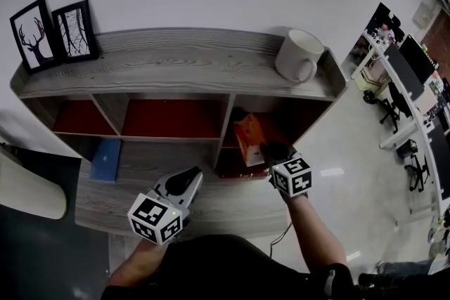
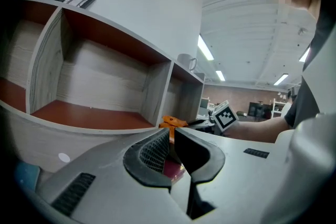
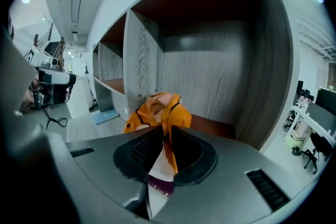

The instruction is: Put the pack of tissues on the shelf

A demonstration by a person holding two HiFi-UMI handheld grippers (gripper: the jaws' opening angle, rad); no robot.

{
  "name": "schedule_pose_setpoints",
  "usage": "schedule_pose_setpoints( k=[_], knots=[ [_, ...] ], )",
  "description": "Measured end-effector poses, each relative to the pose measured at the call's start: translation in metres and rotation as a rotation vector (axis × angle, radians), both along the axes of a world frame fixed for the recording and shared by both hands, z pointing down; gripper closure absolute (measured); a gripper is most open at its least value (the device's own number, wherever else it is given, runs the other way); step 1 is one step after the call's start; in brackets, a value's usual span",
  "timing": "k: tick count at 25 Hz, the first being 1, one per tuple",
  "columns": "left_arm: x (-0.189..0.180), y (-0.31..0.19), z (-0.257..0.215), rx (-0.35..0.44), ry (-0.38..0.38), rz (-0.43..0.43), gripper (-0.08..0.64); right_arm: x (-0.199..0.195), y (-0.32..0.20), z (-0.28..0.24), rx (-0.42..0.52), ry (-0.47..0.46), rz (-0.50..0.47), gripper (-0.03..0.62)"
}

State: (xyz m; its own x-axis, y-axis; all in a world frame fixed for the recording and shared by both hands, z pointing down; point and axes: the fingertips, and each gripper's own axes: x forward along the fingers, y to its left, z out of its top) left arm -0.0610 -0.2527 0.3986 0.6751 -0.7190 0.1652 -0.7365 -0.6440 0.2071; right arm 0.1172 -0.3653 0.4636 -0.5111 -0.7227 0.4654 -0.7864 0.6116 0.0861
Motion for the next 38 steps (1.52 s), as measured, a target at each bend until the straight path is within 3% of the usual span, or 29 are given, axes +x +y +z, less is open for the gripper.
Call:
schedule_pose_setpoints(
  k=[5,11,17,24,38],
  knots=[
    [0.008,-0.003,0.0,-0.006,-0.001,0.015,0.52,0.014,-0.009,-0.006,0.019,-0.017,0.065,0.561],
    [0.013,-0.005,0.002,-0.012,-0.005,0.027,0.52,0.035,0.008,-0.021,0.075,-0.09,0.143,0.477],
    [0.018,-0.002,0.003,-0.018,-0.005,0.039,0.52,0.01,0.047,-0.017,0.079,-0.141,0.085,0.476],
    [0.019,-0.001,0.004,-0.024,-0.003,0.044,0.52,-0.029,0.051,0.02,0.005,-0.071,0.019,0.46],
    [0.018,-0.011,0.009,-0.037,-0.008,0.04,0.52,0.023,-0.002,0.006,0.061,-0.021,0.165,0.462]
  ],
)
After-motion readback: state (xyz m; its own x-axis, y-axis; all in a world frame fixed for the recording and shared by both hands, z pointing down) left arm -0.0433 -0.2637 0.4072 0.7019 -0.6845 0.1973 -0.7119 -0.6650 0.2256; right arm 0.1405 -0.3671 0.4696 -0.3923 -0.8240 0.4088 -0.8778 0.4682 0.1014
